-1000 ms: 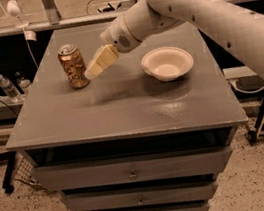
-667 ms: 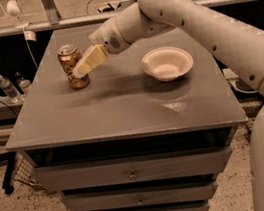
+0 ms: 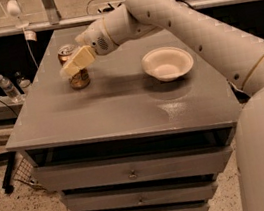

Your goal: Knock orange can over

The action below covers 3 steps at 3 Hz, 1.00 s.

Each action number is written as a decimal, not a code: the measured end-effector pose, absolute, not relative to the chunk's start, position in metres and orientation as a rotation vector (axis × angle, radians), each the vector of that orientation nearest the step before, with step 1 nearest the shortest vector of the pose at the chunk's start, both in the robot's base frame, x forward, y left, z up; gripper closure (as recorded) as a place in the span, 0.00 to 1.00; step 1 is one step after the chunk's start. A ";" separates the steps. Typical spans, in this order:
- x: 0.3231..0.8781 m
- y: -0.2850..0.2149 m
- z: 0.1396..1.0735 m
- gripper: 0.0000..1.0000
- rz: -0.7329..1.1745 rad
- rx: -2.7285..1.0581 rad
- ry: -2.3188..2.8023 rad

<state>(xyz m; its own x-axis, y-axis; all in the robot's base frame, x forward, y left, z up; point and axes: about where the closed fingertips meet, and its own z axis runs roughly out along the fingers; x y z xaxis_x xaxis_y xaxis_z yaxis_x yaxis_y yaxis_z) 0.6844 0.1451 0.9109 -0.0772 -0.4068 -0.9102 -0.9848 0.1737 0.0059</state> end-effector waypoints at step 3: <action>0.678 0.167 0.905 0.70 0.918 -1.381 1.625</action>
Offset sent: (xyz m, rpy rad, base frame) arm -0.0060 0.0175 -0.0060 -0.0165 0.0228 0.0162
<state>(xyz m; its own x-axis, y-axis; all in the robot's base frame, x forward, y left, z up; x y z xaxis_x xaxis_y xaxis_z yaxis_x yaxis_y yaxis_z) 0.6778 0.1667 0.9050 -0.0872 -0.4113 -0.9073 -0.9894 0.1420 0.0307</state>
